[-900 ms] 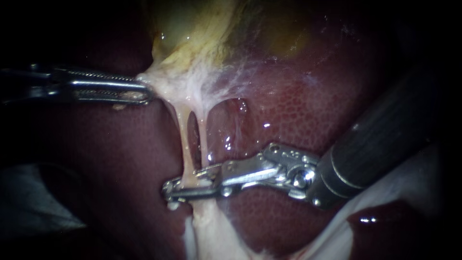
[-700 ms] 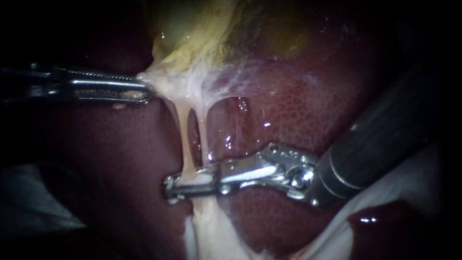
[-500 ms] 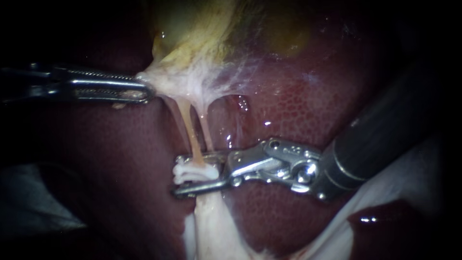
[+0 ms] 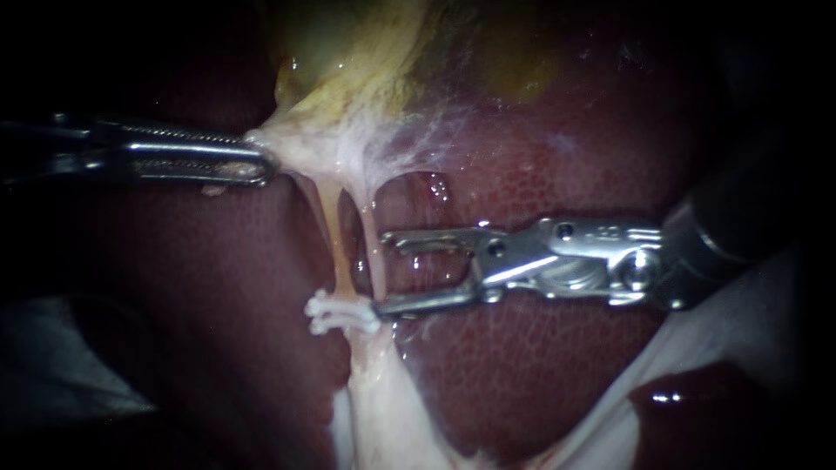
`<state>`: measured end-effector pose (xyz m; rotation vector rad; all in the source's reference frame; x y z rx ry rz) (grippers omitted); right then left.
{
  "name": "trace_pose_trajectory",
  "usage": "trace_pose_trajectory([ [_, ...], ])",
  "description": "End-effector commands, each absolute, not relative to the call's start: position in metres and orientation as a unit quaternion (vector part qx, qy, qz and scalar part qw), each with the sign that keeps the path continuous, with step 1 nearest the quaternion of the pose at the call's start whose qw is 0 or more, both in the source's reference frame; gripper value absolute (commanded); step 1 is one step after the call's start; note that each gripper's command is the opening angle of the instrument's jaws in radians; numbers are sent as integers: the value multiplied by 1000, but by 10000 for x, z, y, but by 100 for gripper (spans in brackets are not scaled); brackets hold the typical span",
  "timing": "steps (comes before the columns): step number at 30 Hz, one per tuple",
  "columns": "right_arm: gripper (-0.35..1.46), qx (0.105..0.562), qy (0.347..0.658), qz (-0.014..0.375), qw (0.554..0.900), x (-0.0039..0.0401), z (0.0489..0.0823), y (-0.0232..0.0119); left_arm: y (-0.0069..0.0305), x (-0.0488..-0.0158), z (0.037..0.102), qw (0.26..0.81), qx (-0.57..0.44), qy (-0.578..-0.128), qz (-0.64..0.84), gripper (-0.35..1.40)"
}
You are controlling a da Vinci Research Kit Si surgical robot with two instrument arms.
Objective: Going back second clip left tube
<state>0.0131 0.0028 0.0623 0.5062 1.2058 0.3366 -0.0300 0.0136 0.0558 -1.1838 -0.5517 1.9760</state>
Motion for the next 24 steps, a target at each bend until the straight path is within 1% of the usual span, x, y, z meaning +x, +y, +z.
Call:
trace_pose_trajectory([
  [1,50,236,556,150,783,124,619,28,136,-300,557,377,-463,-215,773,-35],
  [3,50,232,557,136,785,108,608,30,136,-300,557,377,-463,-215,773,-35],
  [5,50,232,554,133,788,96,599,32,136,-300,558,378,-463,-214,773,-35],
  [7,50,219,544,121,801,83,590,35,136,-300,558,378,-463,-214,773,-35],
  [12,50,204,533,116,813,59,577,38,137,-300,560,378,-463,-214,773,-35],
  [19,50,200,528,115,817,50,576,40,134,-306,578,377,-463,-210,774,-35],
  [24,50,200,528,115,817,49,576,40,131,-322,609,376,-464,-203,776,-35],
])
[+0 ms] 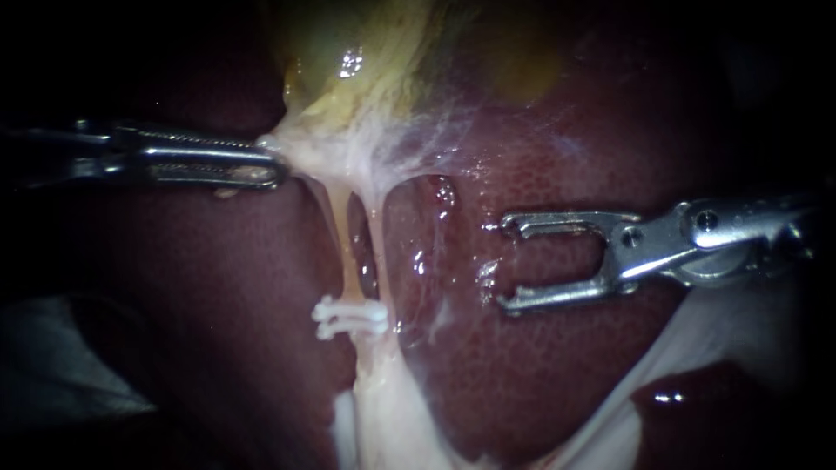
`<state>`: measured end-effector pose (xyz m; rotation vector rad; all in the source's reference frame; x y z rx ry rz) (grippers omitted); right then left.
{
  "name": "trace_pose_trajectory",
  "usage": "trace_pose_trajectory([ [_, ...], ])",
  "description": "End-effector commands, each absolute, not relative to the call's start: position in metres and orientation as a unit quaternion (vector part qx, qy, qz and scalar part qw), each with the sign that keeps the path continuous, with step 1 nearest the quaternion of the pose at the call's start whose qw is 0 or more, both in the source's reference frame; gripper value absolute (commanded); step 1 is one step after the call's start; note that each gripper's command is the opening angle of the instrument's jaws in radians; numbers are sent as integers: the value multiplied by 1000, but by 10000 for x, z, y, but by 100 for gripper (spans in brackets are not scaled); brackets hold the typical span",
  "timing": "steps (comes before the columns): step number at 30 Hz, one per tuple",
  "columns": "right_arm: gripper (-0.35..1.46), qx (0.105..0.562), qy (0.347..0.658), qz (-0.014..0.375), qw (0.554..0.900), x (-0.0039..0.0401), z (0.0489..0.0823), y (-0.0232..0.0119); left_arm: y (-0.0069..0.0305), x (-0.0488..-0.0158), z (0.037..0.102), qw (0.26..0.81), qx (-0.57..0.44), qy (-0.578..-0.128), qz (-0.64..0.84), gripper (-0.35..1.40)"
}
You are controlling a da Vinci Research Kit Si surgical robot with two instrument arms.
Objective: Going back second clip left tube
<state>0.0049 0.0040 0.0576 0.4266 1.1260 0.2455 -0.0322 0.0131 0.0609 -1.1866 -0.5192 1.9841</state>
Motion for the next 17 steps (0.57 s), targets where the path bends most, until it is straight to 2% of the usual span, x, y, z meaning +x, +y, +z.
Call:
trace_pose_trajectory([
  [1,50,201,528,115,817,48,576,40,130,-325,614,375,-466,-203,775,-35],
  [9,50,201,528,114,817,46,575,39,120,-343,636,368,-462,-208,780,-35],
  [17,50,202,529,113,816,45,574,38,121,-343,635,368,-462,-208,779,-35],
])
